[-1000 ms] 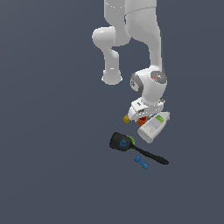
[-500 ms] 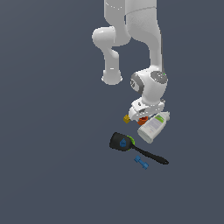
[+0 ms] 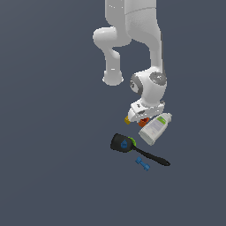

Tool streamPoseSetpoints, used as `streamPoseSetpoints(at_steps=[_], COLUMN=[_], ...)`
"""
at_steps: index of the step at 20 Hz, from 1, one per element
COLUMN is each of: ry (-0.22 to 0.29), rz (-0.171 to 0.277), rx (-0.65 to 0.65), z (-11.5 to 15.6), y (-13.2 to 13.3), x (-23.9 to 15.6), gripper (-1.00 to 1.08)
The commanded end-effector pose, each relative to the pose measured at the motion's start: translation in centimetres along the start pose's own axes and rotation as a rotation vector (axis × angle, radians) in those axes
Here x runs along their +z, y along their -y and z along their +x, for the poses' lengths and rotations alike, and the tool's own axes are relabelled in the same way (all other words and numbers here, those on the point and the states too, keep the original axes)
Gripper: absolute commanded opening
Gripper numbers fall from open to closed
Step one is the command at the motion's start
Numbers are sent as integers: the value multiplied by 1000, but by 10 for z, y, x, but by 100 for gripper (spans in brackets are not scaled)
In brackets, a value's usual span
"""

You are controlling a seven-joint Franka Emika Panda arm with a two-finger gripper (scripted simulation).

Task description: Pick up a designated object from a clutter of objects.

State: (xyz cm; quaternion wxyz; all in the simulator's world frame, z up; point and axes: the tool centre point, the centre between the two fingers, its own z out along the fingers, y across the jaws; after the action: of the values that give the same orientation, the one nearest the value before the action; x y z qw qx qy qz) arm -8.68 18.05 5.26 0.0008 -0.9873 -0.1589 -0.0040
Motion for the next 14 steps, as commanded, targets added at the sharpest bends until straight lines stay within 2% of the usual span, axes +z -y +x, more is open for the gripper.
streamPoseSetpoints(at_steps=[1, 8, 14], ry=[8, 8, 7], rz=[-1, -1, 1], rx=[16, 15, 14], z=[-3, -9, -16], y=[-15, -50, -95], x=[-2, -37, -82], gripper=[-100, -100, -100])
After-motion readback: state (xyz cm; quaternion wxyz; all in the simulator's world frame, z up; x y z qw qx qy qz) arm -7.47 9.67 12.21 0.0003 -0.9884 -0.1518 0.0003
